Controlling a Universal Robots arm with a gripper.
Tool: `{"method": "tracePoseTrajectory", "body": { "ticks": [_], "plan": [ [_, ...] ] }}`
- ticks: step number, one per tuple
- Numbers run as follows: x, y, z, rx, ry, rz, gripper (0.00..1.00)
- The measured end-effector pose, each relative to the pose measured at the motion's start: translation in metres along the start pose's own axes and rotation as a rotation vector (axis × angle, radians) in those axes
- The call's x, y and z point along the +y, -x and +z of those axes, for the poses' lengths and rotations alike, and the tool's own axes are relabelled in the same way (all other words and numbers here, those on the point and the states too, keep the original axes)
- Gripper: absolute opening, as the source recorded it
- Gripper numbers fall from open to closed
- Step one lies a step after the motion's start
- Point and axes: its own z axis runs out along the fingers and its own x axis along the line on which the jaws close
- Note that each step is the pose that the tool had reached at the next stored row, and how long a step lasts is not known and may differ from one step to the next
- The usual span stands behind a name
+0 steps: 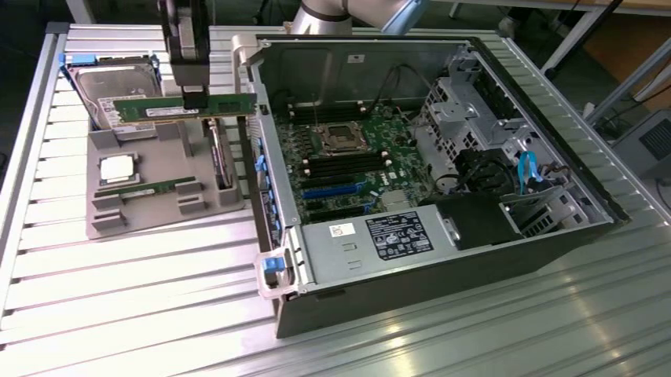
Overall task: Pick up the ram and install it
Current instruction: 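Pick up the ram and move it above insertion slot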
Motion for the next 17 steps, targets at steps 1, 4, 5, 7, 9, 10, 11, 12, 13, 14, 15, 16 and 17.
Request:
{"method": "tracePoseTrajectory", "body": {
  "ticks": [1,4,5,7,9,10,11,12,13,14,15,16,17],
  "plan": [
    [-0.0014,0.0,-0.0001,0.0001,0.0008,0.0,0.13],
    [-0.0088,0.0,-0.0003,-0.0001,0.0051,0.0,0.13],
    [-0.0131,0.0,-0.0005,-0.0002,0.008,0.0,0.13],
    [-0.0185,-0.001,-0.0007,-0.0003,0.0112,-0.001,0.13],
    [-0.0292,-0.001,-0.0011,-0.0006,0.0177,-0.001,0.13],
    [-0.0345,-0.001,-0.0013,-0.0006,0.021,-0.001,0.13],
    [-0.0389,-0.001,-0.0015,-0.0007,0.0236,-0.001,0.13],
    [-0.0427,-0.001,-0.0016,-0.0009,0.0257,-0.001,0.13],
    [-0.0456,-0.001,-0.0017,-0.0009,0.0274,-0.002,0.13],
    [-0.0476,-0.002,-0.0018,-0.0009,0.0285,-0.002,0.13],
    [-0.0501,-0.002,-0.0019,-0.0009,0.0299,-0.002,0.13],
    [-0.0524,-0.002,-0.002,-0.001,0.0311,-0.002,0.13],
    [-0.0563,-0.002,-0.0021,-0.0009,0.0333,-0.002,0.13]
  ]
}}
